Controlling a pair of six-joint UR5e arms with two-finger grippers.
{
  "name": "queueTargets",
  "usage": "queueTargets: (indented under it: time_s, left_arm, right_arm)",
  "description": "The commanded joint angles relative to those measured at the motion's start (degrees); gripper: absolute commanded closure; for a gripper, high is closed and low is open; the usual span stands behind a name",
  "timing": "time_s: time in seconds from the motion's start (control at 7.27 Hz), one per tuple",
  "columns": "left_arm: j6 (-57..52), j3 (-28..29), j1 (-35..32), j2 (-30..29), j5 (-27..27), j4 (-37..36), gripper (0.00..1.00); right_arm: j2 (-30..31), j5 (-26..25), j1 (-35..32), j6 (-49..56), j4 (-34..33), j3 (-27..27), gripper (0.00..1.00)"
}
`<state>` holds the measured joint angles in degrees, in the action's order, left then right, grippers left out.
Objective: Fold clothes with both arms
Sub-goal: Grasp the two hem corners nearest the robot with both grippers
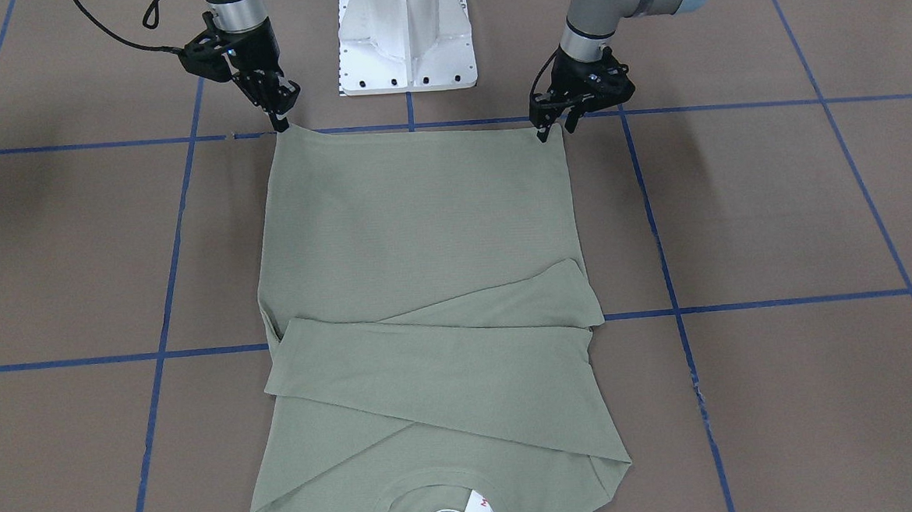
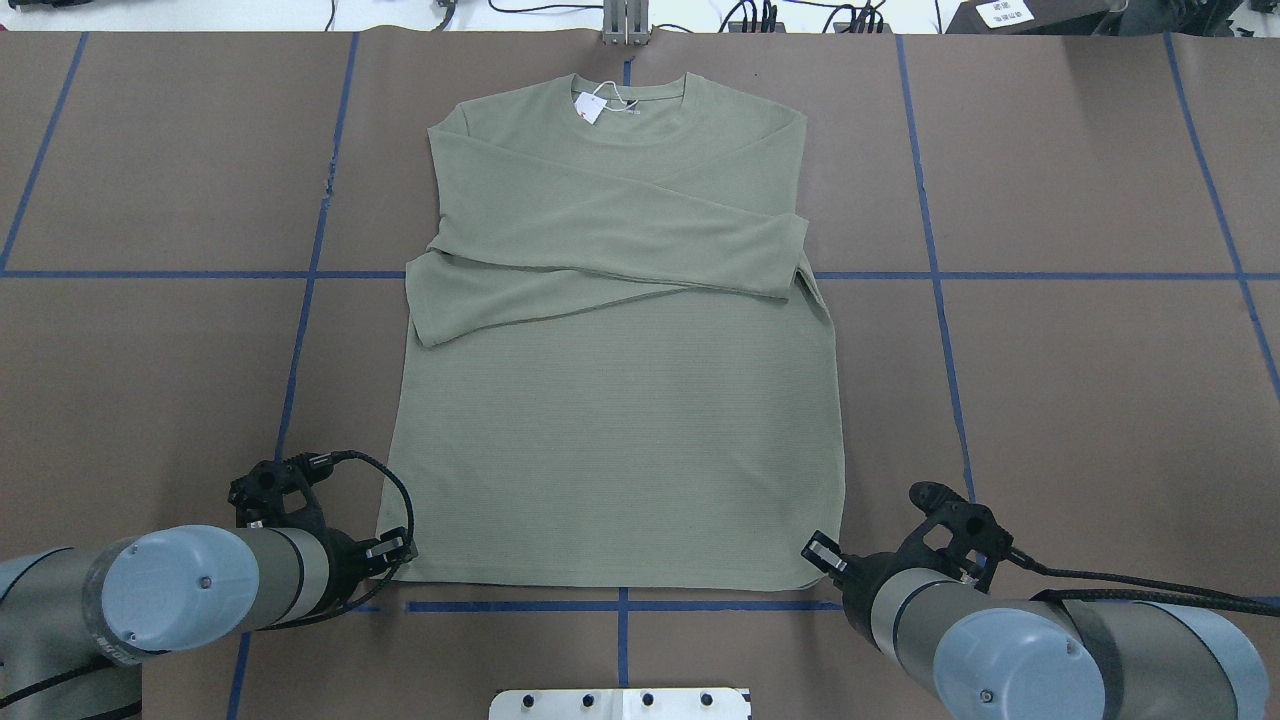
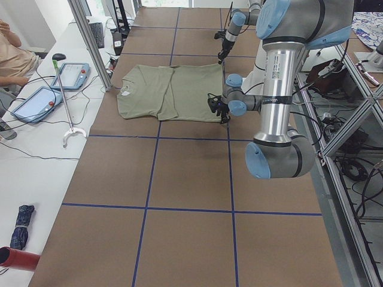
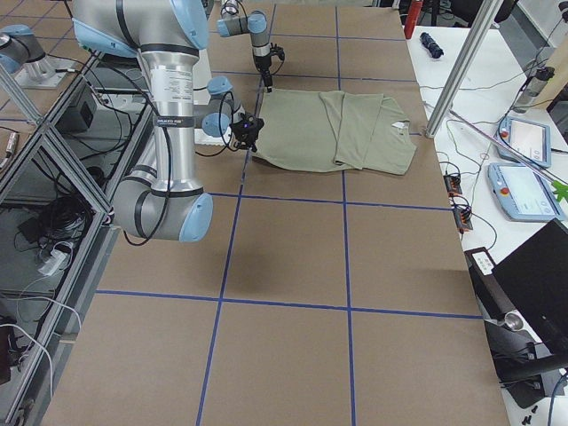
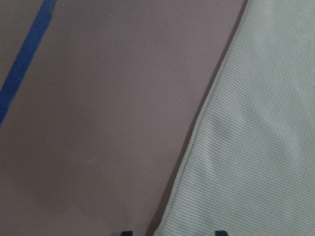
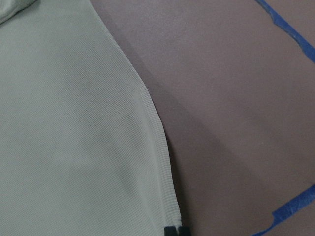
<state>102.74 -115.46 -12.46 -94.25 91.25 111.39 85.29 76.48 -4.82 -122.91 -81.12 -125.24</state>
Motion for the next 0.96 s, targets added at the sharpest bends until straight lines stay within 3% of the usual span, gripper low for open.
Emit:
queueTargets:
  time_s: [0.0, 0.14, 0.28, 0.55, 0.83]
  left_arm:
    - [0.00, -0.03, 0.07, 0.03, 0.15, -0.04, 0.73]
    - [0.00, -0.03, 0.07, 0.12, 0.94, -0.04, 0.90]
    - [0.00, -0.21, 0.07, 0.03, 1.29, -0.04, 1.00]
    - [0.00, -1.35, 0.07, 0.12, 2.78, -0.12, 1.00]
    - [2.18, -7.03, 1.37, 0.29, 6.02, -3.87, 1.00]
  right_arm:
    - [-0.12, -0.01, -0.02, -0.05, 0.00, 0.00, 1.00]
    - [-0.12, -0.01, -0.02, -0.05, 0.00, 0.00, 1.00]
    - [-0.56, -0.01, -0.02, -0.05, 0.00, 0.00, 1.00]
    - [-0.65, -0.10, -0.02, -0.05, 0.00, 0.00, 1.00]
    - [0.31, -0.01, 0.42, -0.40, -0.09, -1.66, 1.00]
